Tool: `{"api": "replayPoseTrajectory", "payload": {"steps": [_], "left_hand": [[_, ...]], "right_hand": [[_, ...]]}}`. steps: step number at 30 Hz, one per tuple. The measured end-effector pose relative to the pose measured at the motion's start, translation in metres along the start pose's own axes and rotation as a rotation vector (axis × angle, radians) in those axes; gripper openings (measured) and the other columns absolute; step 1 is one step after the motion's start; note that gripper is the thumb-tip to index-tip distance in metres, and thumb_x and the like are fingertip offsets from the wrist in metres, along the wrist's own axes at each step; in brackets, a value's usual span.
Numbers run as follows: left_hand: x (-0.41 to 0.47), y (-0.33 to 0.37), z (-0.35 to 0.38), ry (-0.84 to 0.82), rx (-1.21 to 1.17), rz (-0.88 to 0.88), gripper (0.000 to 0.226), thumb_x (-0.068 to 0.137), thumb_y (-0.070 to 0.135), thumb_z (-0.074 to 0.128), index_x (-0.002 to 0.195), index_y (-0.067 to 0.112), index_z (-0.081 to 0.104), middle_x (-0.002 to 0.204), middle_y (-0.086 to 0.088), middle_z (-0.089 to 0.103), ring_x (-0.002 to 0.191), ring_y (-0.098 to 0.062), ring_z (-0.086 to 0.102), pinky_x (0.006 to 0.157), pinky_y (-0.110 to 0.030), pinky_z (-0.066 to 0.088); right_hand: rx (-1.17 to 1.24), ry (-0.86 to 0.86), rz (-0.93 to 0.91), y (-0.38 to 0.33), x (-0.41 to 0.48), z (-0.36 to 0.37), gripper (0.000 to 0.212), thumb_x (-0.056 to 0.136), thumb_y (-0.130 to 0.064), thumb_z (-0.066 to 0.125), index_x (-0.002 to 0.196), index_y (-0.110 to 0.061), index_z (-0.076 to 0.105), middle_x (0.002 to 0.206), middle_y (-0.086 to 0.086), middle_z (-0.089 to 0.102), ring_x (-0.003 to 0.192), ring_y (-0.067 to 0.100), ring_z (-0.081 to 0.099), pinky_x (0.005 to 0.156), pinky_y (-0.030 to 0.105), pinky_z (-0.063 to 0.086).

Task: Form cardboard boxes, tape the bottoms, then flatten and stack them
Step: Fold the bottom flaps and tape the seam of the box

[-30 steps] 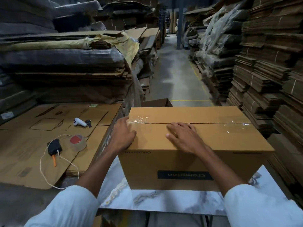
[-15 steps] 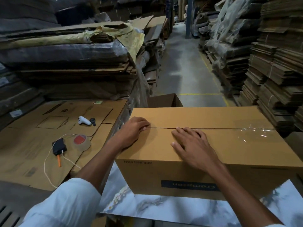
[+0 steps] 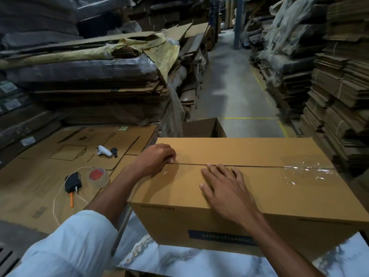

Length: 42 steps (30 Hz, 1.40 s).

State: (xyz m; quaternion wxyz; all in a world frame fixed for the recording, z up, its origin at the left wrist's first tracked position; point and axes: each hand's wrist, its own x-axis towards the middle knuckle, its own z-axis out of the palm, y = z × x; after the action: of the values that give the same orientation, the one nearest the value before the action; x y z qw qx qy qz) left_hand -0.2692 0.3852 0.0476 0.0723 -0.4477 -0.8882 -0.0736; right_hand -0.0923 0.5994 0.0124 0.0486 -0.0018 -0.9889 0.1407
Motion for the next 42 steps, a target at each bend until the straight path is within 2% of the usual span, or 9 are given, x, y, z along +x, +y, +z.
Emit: {"api": "replayPoseTrajectory", "payload": {"steps": [7, 11, 19, 26, 29, 31, 34, 37, 42], "left_hand": [[0.007, -0.011, 0.003, -0.085, 0.078, 0.086, 0.021, 0.104, 0.021, 0.049, 0.121, 0.020, 0.061, 0.124, -0.001, 0.055, 0.111, -0.015, 0.049, 0.089, -0.030, 0.045], [0.006, -0.016, 0.007, -0.101, -0.064, 0.040, 0.020, 0.100, 0.011, 0.042, 0.104, 0.021, 0.059, 0.114, 0.003, 0.051, 0.099, -0.008, 0.043, 0.081, -0.029, 0.037], [-0.011, -0.026, 0.006, 0.012, -0.463, -0.104, 0.021, 0.096, 0.003, 0.050, 0.086, 0.020, 0.058, 0.100, 0.006, 0.060, 0.095, -0.009, 0.054, 0.087, -0.038, 0.048], [-0.018, -0.016, 0.007, 0.233, -0.646, -0.247, 0.010, 0.100, 0.011, 0.055, 0.103, 0.020, 0.058, 0.101, 0.004, 0.063, 0.091, -0.010, 0.061, 0.081, -0.041, 0.056], [-0.023, 0.004, 0.009, 0.457, -0.554, -0.495, 0.017, 0.100, 0.040, 0.055, 0.099, 0.024, 0.058, 0.092, 0.006, 0.062, 0.084, -0.010, 0.060, 0.074, -0.042, 0.057], [-0.025, 0.024, 0.010, 0.423, -0.428, -0.638, 0.039, 0.090, 0.065, 0.057, 0.089, 0.026, 0.058, 0.081, 0.006, 0.062, 0.074, -0.011, 0.059, 0.067, -0.038, 0.056], [-0.021, 0.041, 0.021, 0.278, -0.161, -0.703, 0.059, 0.078, 0.079, 0.061, 0.089, 0.021, 0.059, 0.078, 0.003, 0.061, 0.070, -0.013, 0.057, 0.059, -0.033, 0.049], [-0.012, 0.042, 0.027, 0.282, -0.063, -0.737, 0.068, 0.077, 0.081, 0.059, 0.092, 0.015, 0.064, 0.083, -0.002, 0.066, 0.076, -0.021, 0.063, 0.064, -0.035, 0.054], [-0.009, 0.053, 0.015, 0.254, -0.151, -0.758, 0.036, 0.088, 0.047, 0.064, 0.074, 0.014, 0.066, 0.070, -0.004, 0.066, 0.066, -0.026, 0.063, 0.064, -0.039, 0.057]], "right_hand": [[-0.002, -0.014, 0.017, -0.003, -0.001, -0.004, 0.058, 0.105, -0.056, 0.022, 0.158, -0.036, 0.021, 0.168, -0.010, 0.016, 0.154, 0.011, 0.009, 0.124, 0.045, -0.003], [-0.004, 0.006, 0.022, -0.004, -0.002, -0.003, 0.057, 0.104, -0.057, 0.021, 0.158, -0.036, 0.023, 0.168, -0.011, 0.017, 0.154, 0.010, 0.011, 0.126, 0.045, -0.001], [-0.007, 0.007, 0.040, -0.002, 0.000, 0.002, 0.060, 0.104, -0.058, 0.023, 0.159, -0.037, 0.018, 0.167, -0.014, 0.016, 0.154, 0.006, 0.004, 0.126, 0.042, -0.003], [-0.008, 0.012, 0.044, -0.004, -0.001, 0.002, 0.059, 0.104, -0.056, 0.026, 0.159, -0.036, 0.021, 0.166, -0.014, 0.022, 0.153, 0.006, 0.010, 0.126, 0.041, -0.001], [-0.040, 0.032, 0.047, -0.008, 0.003, -0.001, 0.059, 0.101, -0.056, 0.031, 0.157, -0.036, 0.024, 0.160, -0.012, 0.033, 0.148, 0.010, 0.023, 0.123, 0.041, 0.009], [-0.074, 0.035, 0.062, -0.015, 0.013, -0.003, 0.059, 0.099, -0.058, 0.033, 0.153, -0.035, 0.029, 0.151, -0.008, 0.041, 0.140, 0.016, 0.033, 0.118, 0.044, 0.020], [-0.143, 0.050, 0.105, -0.030, 0.028, 0.001, 0.058, 0.097, -0.062, 0.034, 0.146, -0.032, 0.040, 0.138, -0.002, 0.047, 0.128, 0.021, 0.041, 0.109, 0.048, 0.032], [-0.174, 0.073, 0.131, -0.036, 0.029, 0.010, 0.055, 0.097, -0.060, 0.032, 0.140, -0.030, 0.046, 0.134, 0.001, 0.049, 0.123, 0.022, 0.044, 0.106, 0.048, 0.034], [-0.152, 0.120, 0.141, -0.033, 0.028, 0.013, 0.055, 0.096, -0.062, 0.031, 0.139, -0.032, 0.048, 0.134, 0.000, 0.049, 0.124, 0.022, 0.044, 0.106, 0.048, 0.034]]}}
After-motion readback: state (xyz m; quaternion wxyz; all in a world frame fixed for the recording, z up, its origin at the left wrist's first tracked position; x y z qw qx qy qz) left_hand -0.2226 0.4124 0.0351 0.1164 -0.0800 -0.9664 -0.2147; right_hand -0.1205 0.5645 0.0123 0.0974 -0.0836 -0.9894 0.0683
